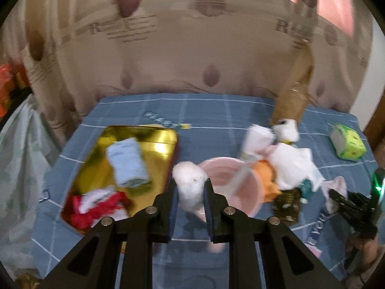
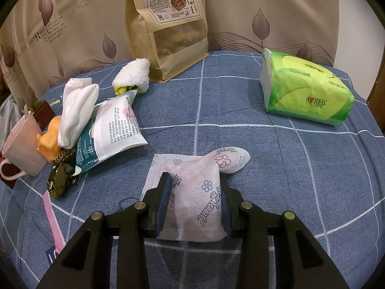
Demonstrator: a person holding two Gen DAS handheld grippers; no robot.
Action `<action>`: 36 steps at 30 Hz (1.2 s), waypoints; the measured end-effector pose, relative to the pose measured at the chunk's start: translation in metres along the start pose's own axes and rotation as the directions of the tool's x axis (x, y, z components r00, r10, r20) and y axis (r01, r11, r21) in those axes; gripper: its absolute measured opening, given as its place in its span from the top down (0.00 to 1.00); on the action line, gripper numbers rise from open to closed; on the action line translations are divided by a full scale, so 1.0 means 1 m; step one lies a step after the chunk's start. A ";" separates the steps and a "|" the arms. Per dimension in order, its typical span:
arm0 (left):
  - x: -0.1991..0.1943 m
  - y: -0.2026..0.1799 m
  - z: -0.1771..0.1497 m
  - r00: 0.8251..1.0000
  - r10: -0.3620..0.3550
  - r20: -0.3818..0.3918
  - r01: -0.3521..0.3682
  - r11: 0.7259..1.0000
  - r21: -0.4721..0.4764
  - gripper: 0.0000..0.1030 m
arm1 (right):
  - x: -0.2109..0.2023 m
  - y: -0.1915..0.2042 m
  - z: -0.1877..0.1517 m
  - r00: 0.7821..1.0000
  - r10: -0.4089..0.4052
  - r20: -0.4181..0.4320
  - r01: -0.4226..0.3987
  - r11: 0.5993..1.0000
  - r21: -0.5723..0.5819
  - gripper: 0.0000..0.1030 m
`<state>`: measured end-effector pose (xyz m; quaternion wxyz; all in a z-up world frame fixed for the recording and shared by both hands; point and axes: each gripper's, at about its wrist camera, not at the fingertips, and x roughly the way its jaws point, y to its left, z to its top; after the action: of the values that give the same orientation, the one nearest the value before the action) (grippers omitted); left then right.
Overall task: Organize soft objects
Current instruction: 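Carry the white sock ball into the gold tin tray with the left tool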
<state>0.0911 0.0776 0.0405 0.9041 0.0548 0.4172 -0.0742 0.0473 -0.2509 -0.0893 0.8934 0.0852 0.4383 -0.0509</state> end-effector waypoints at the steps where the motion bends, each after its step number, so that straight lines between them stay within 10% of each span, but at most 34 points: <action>1: 0.001 0.007 0.000 1.000 0.013 -0.001 -0.013 1.000 -0.008 0.81 | 0.000 0.000 0.000 1.000 0.000 0.000 0.000 1.000 0.000 0.65; 15: 0.024 0.098 0.016 0.983 0.184 -0.028 -0.186 0.976 -0.111 0.81 | 0.000 0.000 -0.001 1.000 -0.002 0.000 0.002 1.000 -0.001 0.65; 36: 0.113 0.143 0.018 0.963 0.177 -0.202 -0.209 0.966 -0.151 0.78 | 0.000 0.000 0.000 1.000 -0.004 -0.001 0.004 1.000 -0.002 0.65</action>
<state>0.2030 0.2050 -0.0287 0.8653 0.0244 0.4974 0.0561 0.0470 -0.2507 -0.0896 0.8930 0.0833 0.4391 -0.0522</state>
